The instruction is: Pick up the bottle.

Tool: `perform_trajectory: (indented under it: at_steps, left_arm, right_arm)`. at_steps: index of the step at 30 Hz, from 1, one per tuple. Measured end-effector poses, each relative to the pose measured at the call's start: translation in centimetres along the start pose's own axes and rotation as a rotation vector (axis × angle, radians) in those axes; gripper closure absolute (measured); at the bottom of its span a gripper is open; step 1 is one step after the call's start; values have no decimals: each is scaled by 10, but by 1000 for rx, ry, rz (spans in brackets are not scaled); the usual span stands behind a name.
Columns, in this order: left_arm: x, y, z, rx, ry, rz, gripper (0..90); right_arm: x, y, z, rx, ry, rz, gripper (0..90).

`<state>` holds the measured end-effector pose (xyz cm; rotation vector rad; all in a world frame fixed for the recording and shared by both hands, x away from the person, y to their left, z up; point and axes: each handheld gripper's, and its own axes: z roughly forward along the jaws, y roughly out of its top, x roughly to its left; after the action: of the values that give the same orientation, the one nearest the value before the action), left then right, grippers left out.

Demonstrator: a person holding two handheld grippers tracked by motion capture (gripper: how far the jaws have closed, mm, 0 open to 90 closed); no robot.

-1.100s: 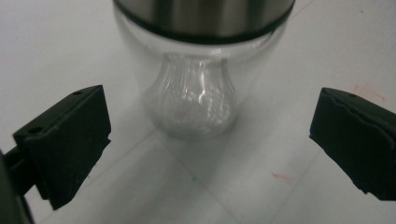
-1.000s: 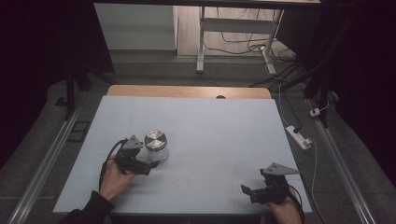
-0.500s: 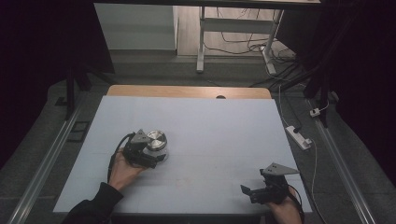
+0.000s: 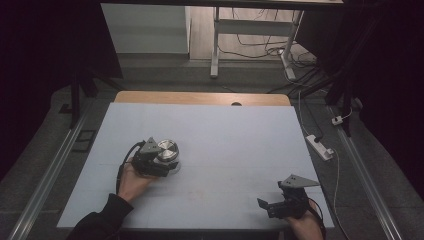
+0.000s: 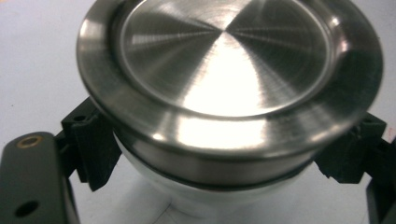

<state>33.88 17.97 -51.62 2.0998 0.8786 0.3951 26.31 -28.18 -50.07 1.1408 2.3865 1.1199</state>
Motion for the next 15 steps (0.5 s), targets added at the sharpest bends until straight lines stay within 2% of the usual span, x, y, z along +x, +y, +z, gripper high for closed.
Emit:
perform_trajectory:
  at_steps: [8, 15]
  left_arm:
    - [0, -1, 0, -13, -3, -1, 150]
    - [-2, 2, 0, 9, 11, -21, 154]
  right_arm:
    - [0, 0, 0, 3, 2, 0, 0]
    - [0, 0, 0, 2, 2, -1, 0]
